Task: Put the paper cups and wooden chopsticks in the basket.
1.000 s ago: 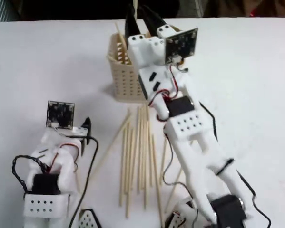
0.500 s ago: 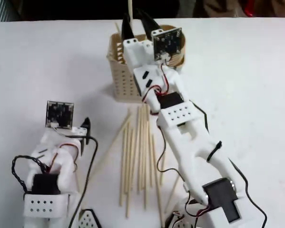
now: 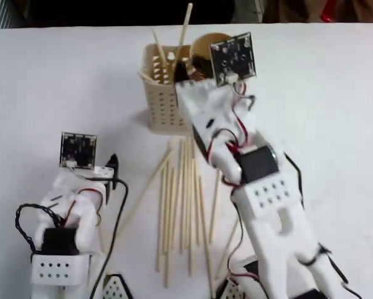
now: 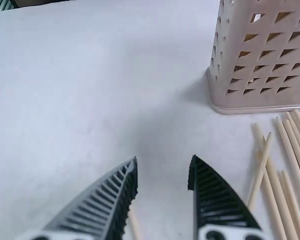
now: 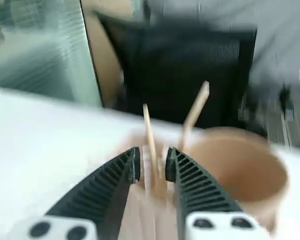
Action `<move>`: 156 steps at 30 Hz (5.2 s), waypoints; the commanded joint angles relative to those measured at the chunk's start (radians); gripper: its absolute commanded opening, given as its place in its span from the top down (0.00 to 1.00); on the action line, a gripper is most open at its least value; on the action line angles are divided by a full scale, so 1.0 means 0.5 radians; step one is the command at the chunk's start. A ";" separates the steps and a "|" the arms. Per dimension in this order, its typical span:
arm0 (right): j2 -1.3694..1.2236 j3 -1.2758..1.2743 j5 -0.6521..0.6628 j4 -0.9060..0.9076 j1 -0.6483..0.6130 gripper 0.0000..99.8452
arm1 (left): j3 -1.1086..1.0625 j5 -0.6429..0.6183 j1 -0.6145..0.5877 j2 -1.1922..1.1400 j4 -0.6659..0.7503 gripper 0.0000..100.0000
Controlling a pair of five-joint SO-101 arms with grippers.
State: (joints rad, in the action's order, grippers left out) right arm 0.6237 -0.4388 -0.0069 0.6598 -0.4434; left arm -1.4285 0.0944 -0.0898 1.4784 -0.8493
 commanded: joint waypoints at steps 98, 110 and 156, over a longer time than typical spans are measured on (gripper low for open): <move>-0.318 -1.099 -0.276 0.569 -0.293 0.85 | 0.003 0.015 -0.014 0.023 0.046 0.82; -0.947 -0.936 -0.273 0.428 -0.299 0.95 | 0.003 0.015 -0.014 0.023 0.043 0.82; -0.683 -0.908 -0.479 0.201 -0.272 0.91 | 0.006 0.015 -0.014 0.023 0.046 0.82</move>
State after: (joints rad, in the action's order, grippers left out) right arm 0.3184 -0.9037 -0.2309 0.7963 -0.5815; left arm -1.4300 0.0944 -0.0898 1.4784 -0.8493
